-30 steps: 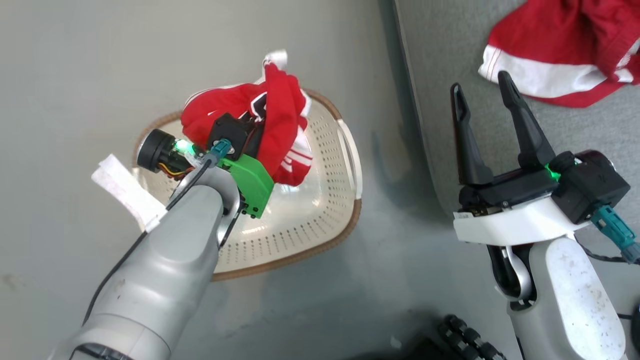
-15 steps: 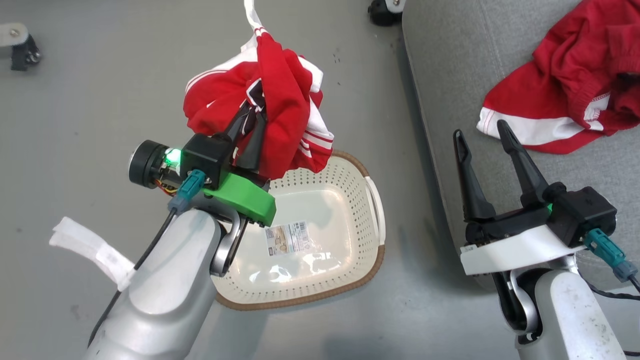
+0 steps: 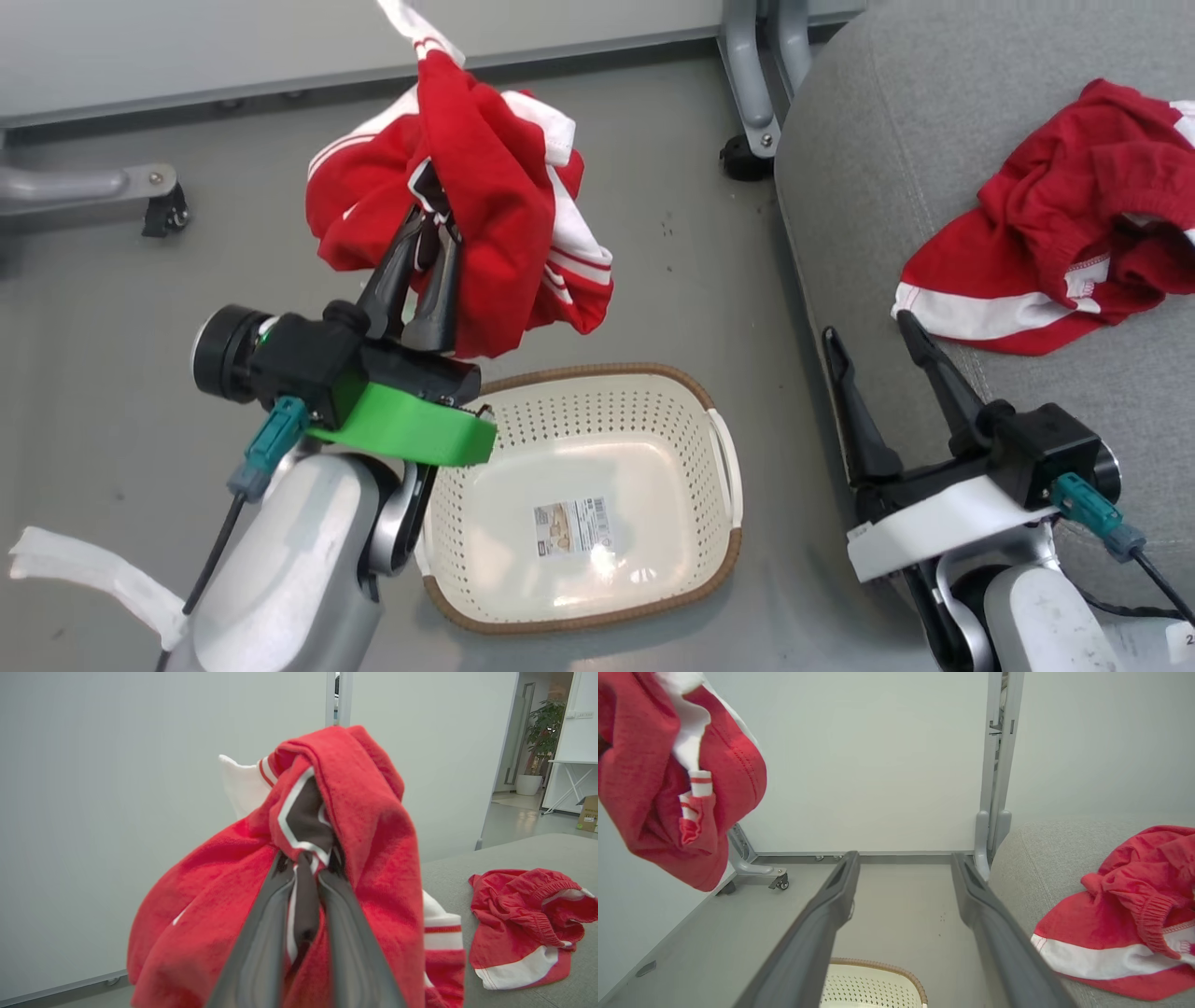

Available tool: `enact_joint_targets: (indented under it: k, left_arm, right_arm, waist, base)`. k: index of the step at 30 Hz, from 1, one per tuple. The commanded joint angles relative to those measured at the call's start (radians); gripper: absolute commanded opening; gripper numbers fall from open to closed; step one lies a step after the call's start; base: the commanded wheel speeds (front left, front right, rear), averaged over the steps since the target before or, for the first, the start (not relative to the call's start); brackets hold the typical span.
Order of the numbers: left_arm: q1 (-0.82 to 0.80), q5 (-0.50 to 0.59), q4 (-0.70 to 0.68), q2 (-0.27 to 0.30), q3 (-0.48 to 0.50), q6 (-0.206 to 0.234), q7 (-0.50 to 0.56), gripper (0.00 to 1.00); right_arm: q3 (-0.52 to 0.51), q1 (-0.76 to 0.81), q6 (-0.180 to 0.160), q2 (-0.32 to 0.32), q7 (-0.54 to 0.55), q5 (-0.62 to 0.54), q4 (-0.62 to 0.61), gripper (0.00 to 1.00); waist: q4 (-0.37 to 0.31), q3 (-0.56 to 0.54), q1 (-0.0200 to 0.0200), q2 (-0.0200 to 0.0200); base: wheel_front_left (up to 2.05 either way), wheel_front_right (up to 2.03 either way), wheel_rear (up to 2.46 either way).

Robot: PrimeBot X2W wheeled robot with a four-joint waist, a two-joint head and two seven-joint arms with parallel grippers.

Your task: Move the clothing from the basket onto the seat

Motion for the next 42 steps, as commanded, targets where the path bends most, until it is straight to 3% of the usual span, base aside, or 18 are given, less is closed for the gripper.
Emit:
enact_joint_targets:
  k: [1, 19, 42]
  left_arm:
    - [0.033, -0.006, -0.015, 0.010, 0.005, 0.007, -0.003, 0.00]
    - [0.242, -0.037, -0.147, 0.036, -0.018, 0.042, 0.013, 0.00]
    - [0.251, -0.049, -0.178, 0.047, -0.031, 0.049, 0.017, 0.00]
  right_arm:
    - [0.004, 0.021, 0.000, -0.003, 0.005, 0.002, 0.002, 1.00]
    - [0.037, 0.146, 0.000, -0.003, 0.062, 0.011, -0.027, 1.00]
    - [0.065, 0.140, 0.000, -0.003, 0.077, 0.026, -0.047, 1.00]
  waist:
    - [0.010, -0.057, 0.0001, 0.0000]
    - [0.017, -0.187, 0.0001, 0.0000]
    - [0.014, -0.204, 0.0001, 0.0000]
  base:
    - [0.00, 0.00, 0.00]
    - [0.00, 0.00, 0.00]
    - [0.00, 0.00, 0.00]
